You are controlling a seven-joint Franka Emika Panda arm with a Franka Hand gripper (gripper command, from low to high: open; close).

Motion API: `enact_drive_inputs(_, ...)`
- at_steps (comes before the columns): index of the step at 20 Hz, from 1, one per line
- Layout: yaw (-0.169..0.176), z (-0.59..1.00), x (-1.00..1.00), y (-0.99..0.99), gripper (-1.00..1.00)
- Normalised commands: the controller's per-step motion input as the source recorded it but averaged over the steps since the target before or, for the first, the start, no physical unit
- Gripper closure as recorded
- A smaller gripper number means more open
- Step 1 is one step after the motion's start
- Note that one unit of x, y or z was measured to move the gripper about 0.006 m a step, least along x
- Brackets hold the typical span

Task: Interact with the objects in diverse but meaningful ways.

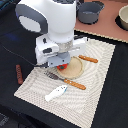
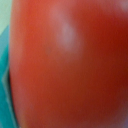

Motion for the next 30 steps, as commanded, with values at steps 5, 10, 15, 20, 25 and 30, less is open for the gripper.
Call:
enact_drive_inputs(5,-0.038,0.32,-1.0,-0.22,1.0)
enact_drive_inputs(10,-0.025,0.52,-1.0,-0.19,1.0)
enact_drive_inputs(15,-0.02,0.01,-1.0,-0.19,1.0)
enact_drive_inputs(20,-0.006,-0.12,-1.0,0.22,1.0)
enact_drive_inputs(25,0.0,-0.1,-0.92,0.59,1.0)
enact_drive_inputs(30,0.028,0.09,-0.57,0.86,1.0)
